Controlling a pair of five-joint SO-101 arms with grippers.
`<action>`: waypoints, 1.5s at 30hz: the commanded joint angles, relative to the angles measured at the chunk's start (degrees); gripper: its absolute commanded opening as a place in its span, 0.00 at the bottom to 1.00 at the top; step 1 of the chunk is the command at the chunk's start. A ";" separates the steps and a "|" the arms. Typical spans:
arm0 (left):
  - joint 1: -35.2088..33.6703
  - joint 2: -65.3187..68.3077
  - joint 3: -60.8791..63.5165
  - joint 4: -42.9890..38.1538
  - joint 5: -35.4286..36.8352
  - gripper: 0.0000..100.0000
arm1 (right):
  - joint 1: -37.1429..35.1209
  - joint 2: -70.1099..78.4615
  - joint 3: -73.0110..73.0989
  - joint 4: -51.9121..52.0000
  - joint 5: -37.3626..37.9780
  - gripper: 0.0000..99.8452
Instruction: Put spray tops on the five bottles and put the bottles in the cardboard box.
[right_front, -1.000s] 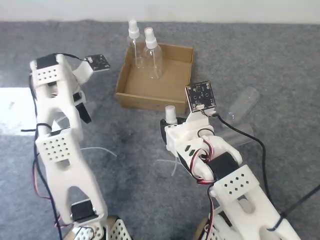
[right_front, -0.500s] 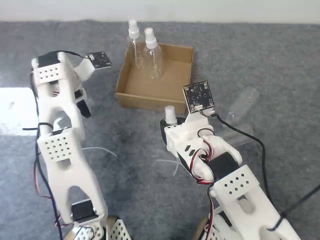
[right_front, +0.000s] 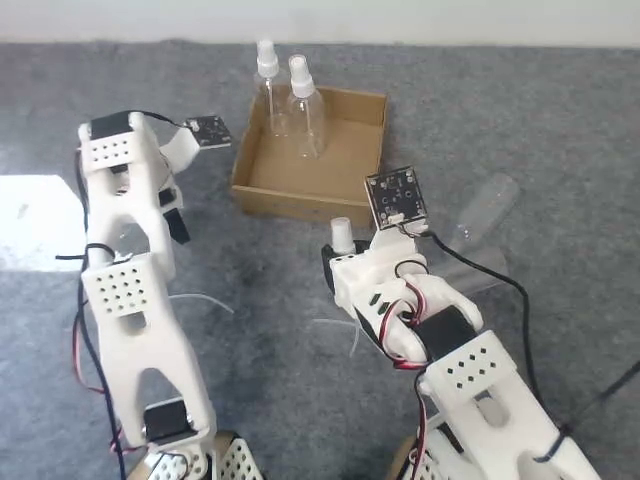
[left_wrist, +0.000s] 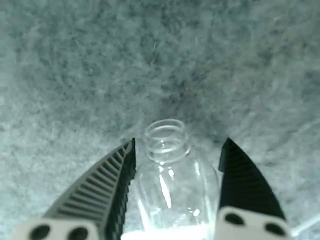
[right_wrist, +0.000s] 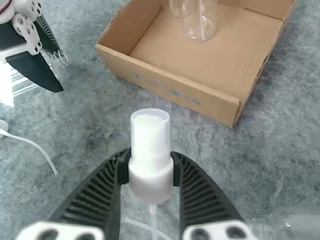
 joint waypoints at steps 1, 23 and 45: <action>0.18 -1.05 -2.24 0.35 -0.44 0.20 | 0.66 -2.77 -0.97 -1.19 1.14 0.01; -0.09 -1.14 -11.12 6.07 7.03 0.21 | 0.66 -2.77 -0.88 -1.19 1.14 0.01; -7.65 4.66 -18.68 5.98 4.92 0.25 | 0.66 -2.77 -0.88 -1.19 1.14 0.01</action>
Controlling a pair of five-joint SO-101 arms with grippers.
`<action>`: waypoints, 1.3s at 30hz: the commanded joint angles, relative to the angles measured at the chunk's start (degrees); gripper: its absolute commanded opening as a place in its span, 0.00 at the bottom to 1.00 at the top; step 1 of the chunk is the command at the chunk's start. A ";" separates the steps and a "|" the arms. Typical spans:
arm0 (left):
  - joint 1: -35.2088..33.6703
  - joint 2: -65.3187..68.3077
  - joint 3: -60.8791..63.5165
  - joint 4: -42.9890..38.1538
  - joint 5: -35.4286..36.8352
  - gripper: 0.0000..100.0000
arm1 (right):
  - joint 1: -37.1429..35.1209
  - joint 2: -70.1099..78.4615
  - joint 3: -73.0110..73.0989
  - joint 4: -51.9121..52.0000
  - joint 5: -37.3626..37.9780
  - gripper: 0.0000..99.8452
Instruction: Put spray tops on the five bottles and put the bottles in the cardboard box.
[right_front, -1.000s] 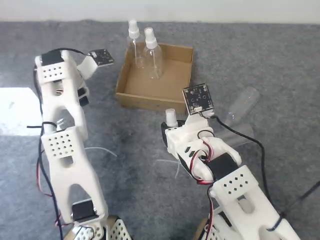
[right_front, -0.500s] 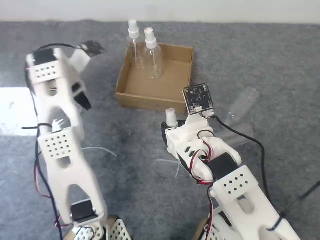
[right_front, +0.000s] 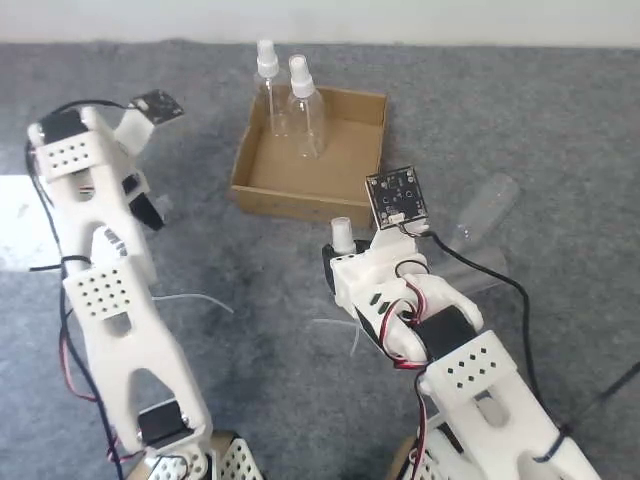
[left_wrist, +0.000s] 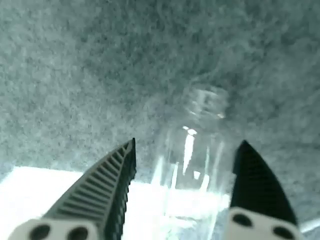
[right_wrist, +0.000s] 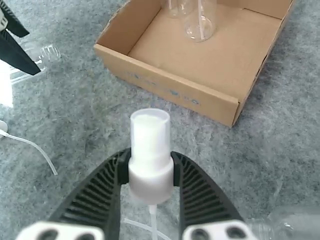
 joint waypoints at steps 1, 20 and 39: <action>-0.18 0.09 -2.51 1.76 -2.02 0.24 | 0.48 -2.77 -0.88 -1.19 1.14 0.01; 3.08 0.88 -2.42 2.02 -0.09 0.17 | 0.48 -2.77 -0.88 -1.19 1.14 0.01; 5.19 -40.26 33.80 1.76 3.34 0.17 | 0.48 -2.77 -0.88 -1.19 1.14 0.01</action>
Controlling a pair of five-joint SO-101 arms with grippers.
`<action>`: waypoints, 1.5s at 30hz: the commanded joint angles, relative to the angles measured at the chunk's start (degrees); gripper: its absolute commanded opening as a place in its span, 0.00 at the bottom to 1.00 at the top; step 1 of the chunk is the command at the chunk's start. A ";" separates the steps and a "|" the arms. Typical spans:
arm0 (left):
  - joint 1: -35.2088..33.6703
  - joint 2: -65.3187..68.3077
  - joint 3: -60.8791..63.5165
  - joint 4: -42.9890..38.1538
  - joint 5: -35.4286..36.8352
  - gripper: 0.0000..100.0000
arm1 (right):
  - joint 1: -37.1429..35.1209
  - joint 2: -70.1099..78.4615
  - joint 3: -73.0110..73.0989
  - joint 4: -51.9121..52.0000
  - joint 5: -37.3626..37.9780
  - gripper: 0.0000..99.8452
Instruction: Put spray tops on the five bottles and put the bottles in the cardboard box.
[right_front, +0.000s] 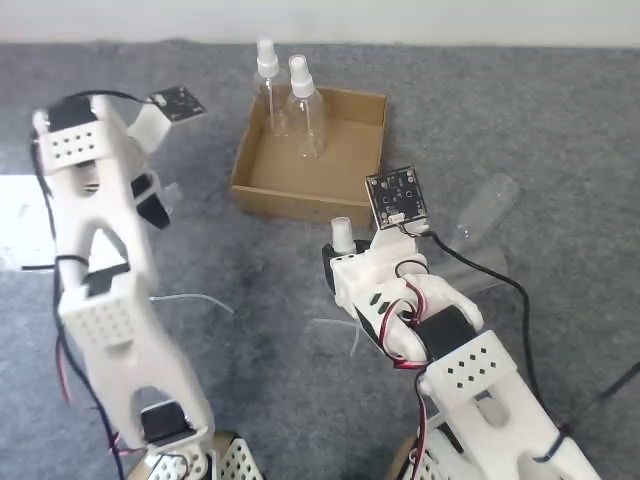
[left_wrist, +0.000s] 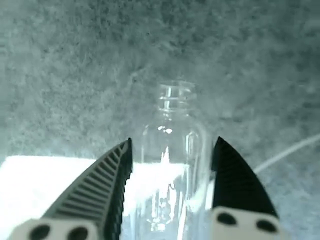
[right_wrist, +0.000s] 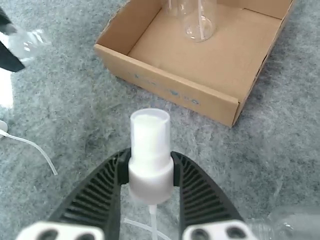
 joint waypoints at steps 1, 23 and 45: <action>0.44 -14.51 5.85 1.76 1.85 0.17 | 0.48 -2.77 -0.88 -1.19 1.14 0.01; 1.23 -60.57 47.52 -10.81 6.86 0.18 | 0.48 -2.86 -0.70 -1.19 1.14 0.01; 1.41 -83.08 73.10 -37.10 31.56 0.18 | 0.48 -2.86 -0.62 -1.19 1.14 0.01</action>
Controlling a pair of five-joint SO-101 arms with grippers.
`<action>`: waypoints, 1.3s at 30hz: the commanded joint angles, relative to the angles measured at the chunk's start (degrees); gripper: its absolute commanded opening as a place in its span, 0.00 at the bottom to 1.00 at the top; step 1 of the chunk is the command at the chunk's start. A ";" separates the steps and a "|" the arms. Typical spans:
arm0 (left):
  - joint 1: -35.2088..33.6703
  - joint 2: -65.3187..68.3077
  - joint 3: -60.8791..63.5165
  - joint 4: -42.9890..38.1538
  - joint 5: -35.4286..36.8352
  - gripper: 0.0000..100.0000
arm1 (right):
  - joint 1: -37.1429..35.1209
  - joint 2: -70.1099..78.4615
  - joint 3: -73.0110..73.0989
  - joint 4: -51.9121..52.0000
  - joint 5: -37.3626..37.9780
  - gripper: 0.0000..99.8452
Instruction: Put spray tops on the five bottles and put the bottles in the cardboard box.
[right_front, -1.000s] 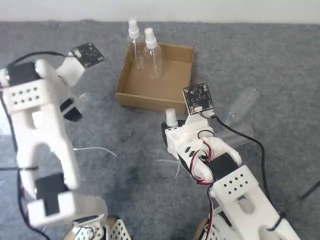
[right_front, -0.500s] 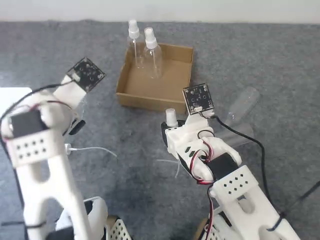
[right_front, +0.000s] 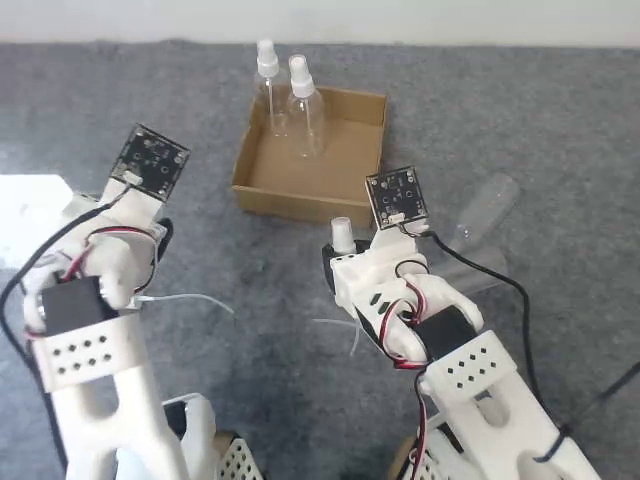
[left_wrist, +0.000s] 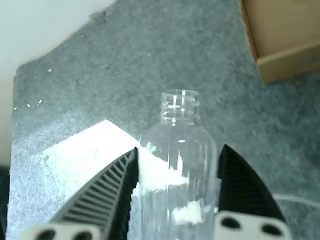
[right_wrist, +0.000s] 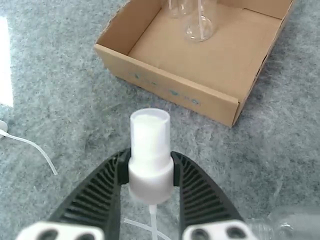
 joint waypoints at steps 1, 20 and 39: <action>0.26 -2.99 1.36 -4.75 6.42 0.18 | 0.48 -2.86 -0.62 -1.19 1.14 0.01; 6.51 -22.33 17.45 -16.44 29.45 0.17 | 0.48 -2.86 -0.62 -1.19 1.14 0.01; 19.60 -44.48 31.52 -20.66 44.31 0.17 | 0.57 -24.75 6.33 -0.84 1.14 0.01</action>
